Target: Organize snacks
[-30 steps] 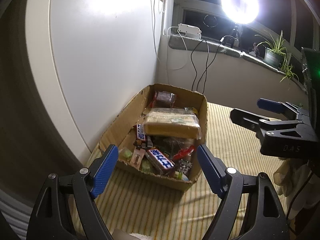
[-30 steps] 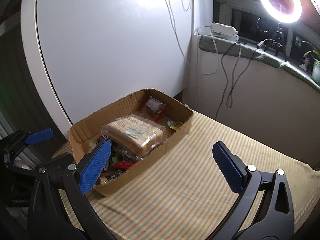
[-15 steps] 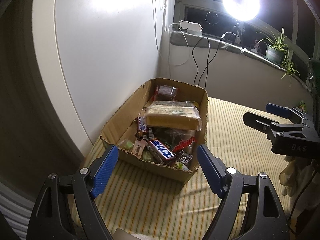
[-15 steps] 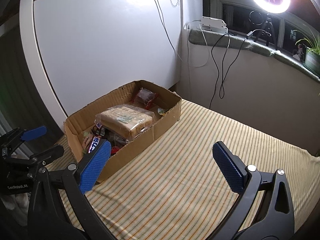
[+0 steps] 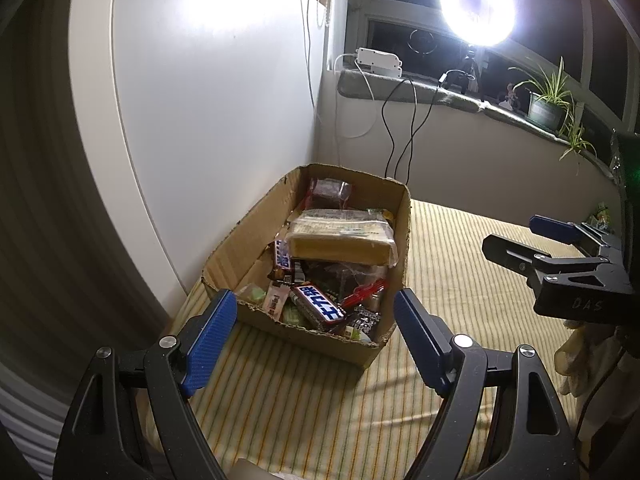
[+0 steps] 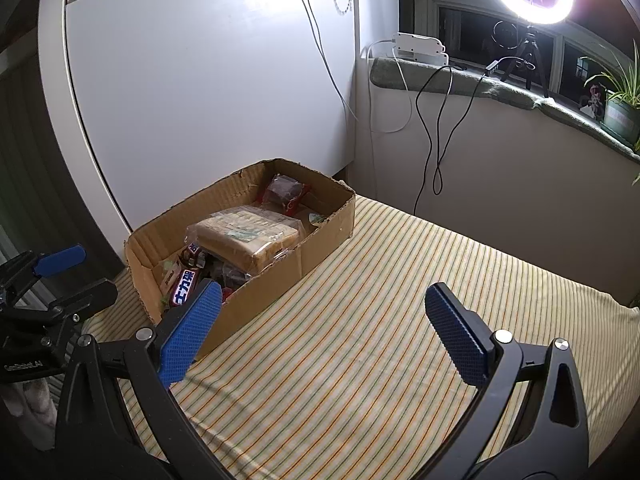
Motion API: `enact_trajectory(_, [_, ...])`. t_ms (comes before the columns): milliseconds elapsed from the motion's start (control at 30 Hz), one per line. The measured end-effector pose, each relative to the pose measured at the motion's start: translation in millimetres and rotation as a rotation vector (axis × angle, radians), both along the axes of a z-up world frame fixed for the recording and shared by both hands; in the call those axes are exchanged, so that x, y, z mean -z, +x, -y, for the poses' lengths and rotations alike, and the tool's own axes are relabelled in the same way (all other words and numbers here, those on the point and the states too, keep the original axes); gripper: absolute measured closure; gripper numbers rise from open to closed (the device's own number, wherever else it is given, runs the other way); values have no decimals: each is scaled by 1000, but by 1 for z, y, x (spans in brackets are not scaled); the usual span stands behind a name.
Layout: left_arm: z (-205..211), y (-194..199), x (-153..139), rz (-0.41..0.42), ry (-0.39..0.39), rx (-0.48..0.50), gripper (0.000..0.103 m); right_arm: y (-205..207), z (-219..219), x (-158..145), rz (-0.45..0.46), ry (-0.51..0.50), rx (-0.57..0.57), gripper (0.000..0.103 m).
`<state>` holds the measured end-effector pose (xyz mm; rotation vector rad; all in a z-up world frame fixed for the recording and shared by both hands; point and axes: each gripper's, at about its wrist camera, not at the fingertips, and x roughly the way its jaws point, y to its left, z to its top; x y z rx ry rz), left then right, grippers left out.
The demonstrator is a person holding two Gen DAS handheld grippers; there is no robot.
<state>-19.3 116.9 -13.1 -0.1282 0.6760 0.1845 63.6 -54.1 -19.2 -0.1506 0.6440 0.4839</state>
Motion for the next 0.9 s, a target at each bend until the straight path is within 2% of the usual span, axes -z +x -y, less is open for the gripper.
enact_trajectory(900, [1, -3, -3, 3, 4, -15, 22, -4, 1, 1, 3, -15, -6, 0])
